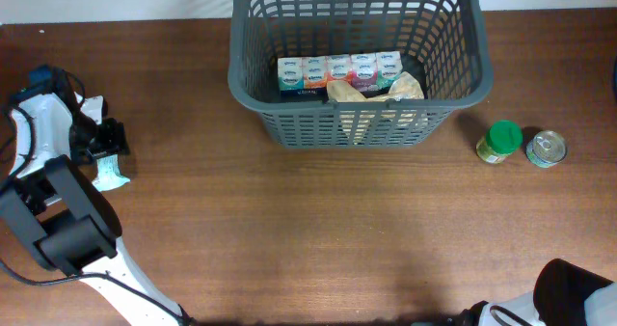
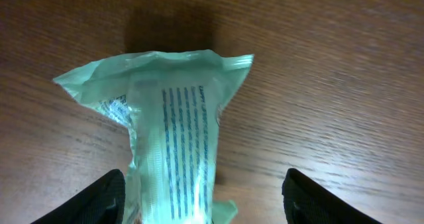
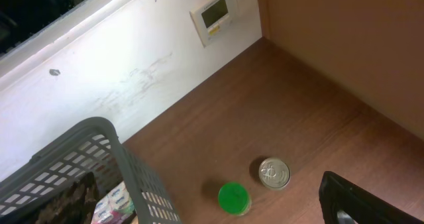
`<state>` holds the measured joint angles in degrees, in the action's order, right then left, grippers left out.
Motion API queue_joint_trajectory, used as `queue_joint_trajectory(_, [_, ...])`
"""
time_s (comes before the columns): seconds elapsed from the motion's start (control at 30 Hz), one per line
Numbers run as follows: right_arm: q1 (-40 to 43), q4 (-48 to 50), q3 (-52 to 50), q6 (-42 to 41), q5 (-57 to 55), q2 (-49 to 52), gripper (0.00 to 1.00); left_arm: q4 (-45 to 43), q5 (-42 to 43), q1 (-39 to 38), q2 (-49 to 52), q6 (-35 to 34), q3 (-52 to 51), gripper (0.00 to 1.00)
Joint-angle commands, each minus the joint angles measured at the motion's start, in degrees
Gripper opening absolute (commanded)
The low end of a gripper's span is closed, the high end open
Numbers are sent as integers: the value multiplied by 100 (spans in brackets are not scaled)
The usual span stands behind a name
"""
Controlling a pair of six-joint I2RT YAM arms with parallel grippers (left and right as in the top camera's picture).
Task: Pack container
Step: 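Grasp the mint-green pouch with the left gripper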
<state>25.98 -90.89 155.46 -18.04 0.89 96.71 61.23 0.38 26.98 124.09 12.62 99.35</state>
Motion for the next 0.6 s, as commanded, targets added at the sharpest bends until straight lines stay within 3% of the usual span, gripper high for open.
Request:
queue_joint_trajectory(0.0, [46,15,17,-46,-31,22,99,-223,-131,24,-24,28,-280,67])
queue_joint_trajectory(0.3, [46,15,17,-46,-31,22,99,-726,-190,31,-24,-15,-841,64])
queue_joint_trajectory(0.37, [46,15,17,-46,-31,22,99,-723,-190,31,-24,-13,-846,42])
queue_joint_trajectory(0.43, [44,15,17,-46,-31,22,99,-715,-184,31,-28,-15,-837,2])
queue_joint_trajectory(0.57, [46,15,17,-46,-31,22,99,-470,-20,4,-63,-15,-590,2])
